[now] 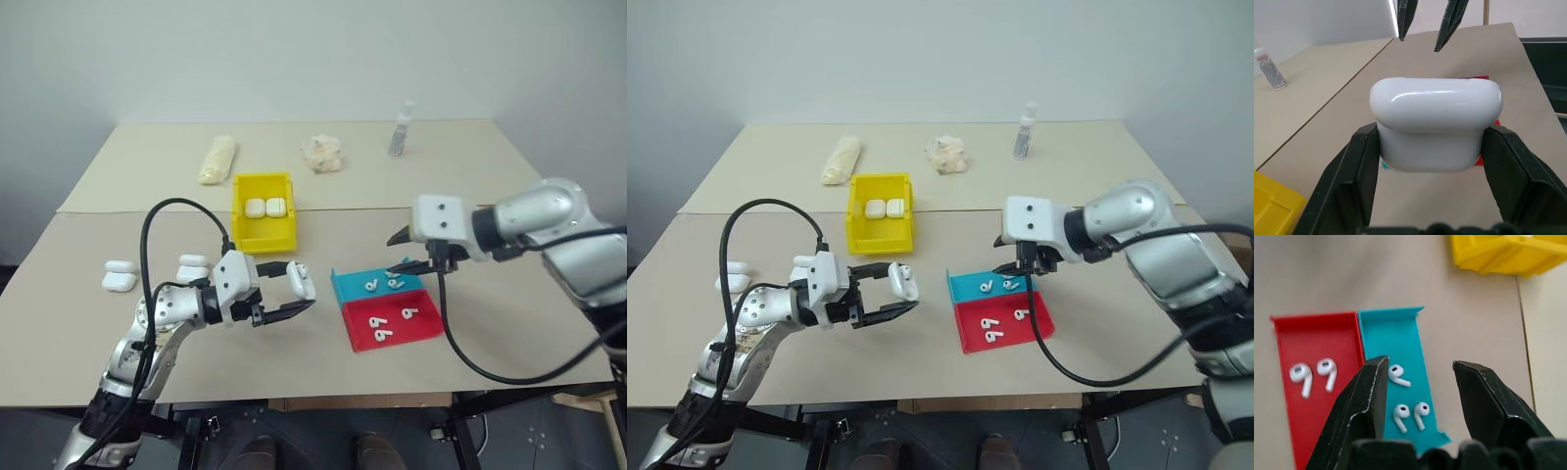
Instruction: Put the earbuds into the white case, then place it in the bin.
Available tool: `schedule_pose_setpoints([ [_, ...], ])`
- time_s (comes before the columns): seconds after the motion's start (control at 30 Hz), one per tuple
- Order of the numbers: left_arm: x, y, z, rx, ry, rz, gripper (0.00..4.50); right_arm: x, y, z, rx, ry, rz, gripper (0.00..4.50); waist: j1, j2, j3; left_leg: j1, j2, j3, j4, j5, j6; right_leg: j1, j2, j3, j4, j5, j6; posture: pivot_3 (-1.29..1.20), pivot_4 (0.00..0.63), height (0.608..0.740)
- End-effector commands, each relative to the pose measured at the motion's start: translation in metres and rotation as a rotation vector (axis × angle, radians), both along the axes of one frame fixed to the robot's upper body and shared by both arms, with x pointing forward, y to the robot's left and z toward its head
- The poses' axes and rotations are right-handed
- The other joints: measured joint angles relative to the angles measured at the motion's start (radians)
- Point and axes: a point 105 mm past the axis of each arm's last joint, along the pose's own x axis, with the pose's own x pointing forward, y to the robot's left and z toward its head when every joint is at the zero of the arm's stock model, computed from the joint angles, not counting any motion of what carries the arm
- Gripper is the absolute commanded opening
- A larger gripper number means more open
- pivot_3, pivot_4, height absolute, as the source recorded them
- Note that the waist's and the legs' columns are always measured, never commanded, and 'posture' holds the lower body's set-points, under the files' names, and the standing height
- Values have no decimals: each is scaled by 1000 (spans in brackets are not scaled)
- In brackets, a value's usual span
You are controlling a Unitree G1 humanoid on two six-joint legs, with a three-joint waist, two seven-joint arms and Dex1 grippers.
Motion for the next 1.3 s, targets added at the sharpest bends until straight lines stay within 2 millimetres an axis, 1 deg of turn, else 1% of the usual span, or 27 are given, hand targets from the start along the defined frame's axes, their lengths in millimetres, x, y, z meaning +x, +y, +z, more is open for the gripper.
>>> schedule_pose_setpoints([
  [0.03, -7, -2, 13, -20, -53, -1, 2804, 9, 5, 1, -165, -59, 153, 2535, -1, 0, 0, 0, 0, 0, 0, 0, 0, 0, 0, 0, 0, 0, 0, 0, 150, 740],
  [0.23, -12, -1, 12, -28, -41, 26, 2804, 30, 17, -13, -439, -131, 367, 2535, -4, 0, 0, 0, 0, 0, 0, 0, 0, 0, 0, 0, 1, 0, 0, 0, 150, 740],
  [0.33, -14, 0, 11, -29, -37, 37, 2804, 40, 24, -18, -511, -166, 426, 2535, -8, 0, 0, 0, 0, 0, 0, 0, -1, 0, 0, 0, 3, 0, 0, 0, 150, 740],
  [0.47, -17, 1, 10, -26, -35, 54, 2804, 46, 30, -26, -604, -178, 510, 2535, -13, 0, 0, 0, 0, -1, 0, 1, -2, -1, 0, 0, 4, 0, 0, 0, 150, 740],
  [0.63, -21, 3, 9, -27, -27, 76, 2804, 50, 40, -37, -636, -191, 573, 2535, -22, 0, 0, 1, 0, -2, -1, 2, -3, -1, 0, 0, 5, 0, 0, 0, 150, 740],
  [0.83, -25, 5, 7, -24, -26, 96, 2804, 45, 48, -50, -650, -180, 650, 2535, -24, 1, 0, 1, 1, -4, -2, 2, -4, -1, 0, 0, 5, 0, 0, 0, 150, 740],
  [1.3, -26, 5, 6, -18, -23, 104, 2804, 49, 47, -64, -698, -185, 663, 2535, -25, 1, 0, 1, 1, -4, -2, 3, -5, -1, 0, 0, 6, 0, -1, 0, 150, 740],
])
